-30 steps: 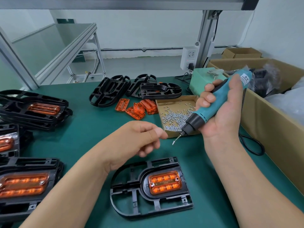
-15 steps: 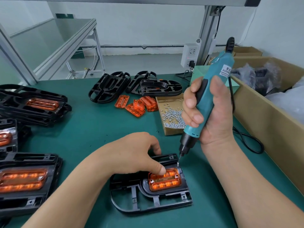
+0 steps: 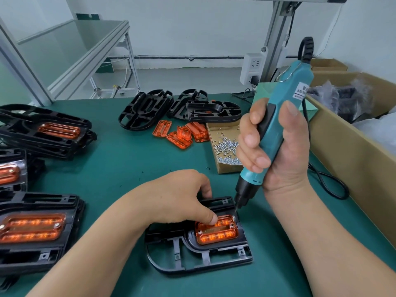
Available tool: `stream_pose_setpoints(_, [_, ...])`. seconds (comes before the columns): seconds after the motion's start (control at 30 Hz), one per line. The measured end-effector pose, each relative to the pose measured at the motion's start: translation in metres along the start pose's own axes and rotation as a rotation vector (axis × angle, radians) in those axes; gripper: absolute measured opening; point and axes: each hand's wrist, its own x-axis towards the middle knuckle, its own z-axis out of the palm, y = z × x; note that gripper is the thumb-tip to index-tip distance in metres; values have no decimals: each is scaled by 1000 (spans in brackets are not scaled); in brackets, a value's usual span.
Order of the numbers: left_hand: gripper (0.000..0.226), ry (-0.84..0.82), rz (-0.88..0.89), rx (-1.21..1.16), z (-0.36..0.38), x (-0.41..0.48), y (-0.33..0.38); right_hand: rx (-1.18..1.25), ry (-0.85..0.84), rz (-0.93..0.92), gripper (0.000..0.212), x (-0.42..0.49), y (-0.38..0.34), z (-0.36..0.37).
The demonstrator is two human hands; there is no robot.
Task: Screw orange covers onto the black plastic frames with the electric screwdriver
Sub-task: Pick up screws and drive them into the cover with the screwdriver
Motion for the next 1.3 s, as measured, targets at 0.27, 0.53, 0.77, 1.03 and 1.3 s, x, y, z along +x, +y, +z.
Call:
stream_pose_setpoints(0.27, [45,-2,5,6,1,2,1,2,-41,53,41,-2,4,5])
stream_pose_setpoints(0.53, [46,-8,-4,6,-1,-1,3,-2,-56,63,41,-2,4,5])
stream_pose_setpoints(0.77, [43,-6,1,19,-2,-3,6,-20,-85,79,40,-3,3,5])
stream_pose_setpoints(1.03, [62,-13,7,-4,-4,-8,6,-18,-89,71,41,-3,4,6])
stream_pose_setpoints(1.3, [48,44,127,-137,-5,-10,9,-6,-21,10,41,-2,-1,7])
